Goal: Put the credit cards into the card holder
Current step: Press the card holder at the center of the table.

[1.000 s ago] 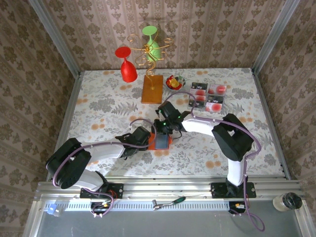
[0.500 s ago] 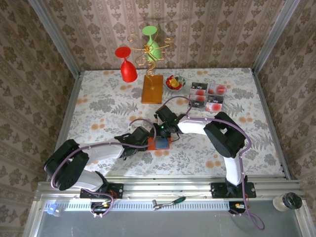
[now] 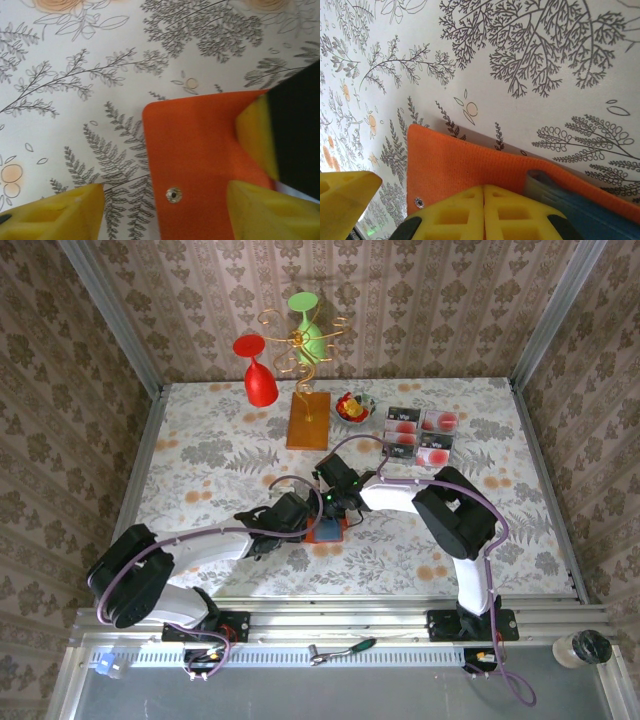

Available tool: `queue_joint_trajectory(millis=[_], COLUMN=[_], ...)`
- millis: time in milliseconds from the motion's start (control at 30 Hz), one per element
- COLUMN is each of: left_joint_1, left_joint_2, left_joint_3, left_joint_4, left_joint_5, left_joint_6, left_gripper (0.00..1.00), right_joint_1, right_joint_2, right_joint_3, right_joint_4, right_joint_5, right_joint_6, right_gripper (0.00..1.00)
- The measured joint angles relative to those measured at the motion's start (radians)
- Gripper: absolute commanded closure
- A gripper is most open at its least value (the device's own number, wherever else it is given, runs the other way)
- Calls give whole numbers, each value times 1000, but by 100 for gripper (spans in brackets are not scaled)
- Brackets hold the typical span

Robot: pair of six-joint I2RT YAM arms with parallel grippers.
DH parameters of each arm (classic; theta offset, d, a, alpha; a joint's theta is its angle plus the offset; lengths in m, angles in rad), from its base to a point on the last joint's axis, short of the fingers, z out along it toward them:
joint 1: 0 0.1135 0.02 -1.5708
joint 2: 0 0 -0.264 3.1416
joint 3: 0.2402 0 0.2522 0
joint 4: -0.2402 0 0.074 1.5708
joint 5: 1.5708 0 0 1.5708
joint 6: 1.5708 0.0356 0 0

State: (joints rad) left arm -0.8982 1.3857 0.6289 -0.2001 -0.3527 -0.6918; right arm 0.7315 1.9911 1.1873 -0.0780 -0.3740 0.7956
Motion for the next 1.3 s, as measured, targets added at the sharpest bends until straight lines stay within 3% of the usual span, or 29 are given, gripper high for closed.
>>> queue_joint_trajectory(millis=[367,633,1000,1300], left_joint_1=[-6,-6,-5,-5], left_joint_2=[70,106,134,137], left_joint_3=[0,5,42,49], left_joint_4=[17,29,24,29], left_joint_5=[0,-3,4,31], left_joint_6=[-8,-4,16,18], left_gripper=[42,41,31,29], right_joint_1=[-8,-77,-85,-85], right_joint_2=[-10,-143,-161,-161], right_joint_3=[0,-42,-122,-136], right_joint_4=[-5,-47,-116,-136], right_joint_5=[3,37,89,114], right_joint_6=[16,-17,-98,-142], right_gripper=[86,85,86,86])
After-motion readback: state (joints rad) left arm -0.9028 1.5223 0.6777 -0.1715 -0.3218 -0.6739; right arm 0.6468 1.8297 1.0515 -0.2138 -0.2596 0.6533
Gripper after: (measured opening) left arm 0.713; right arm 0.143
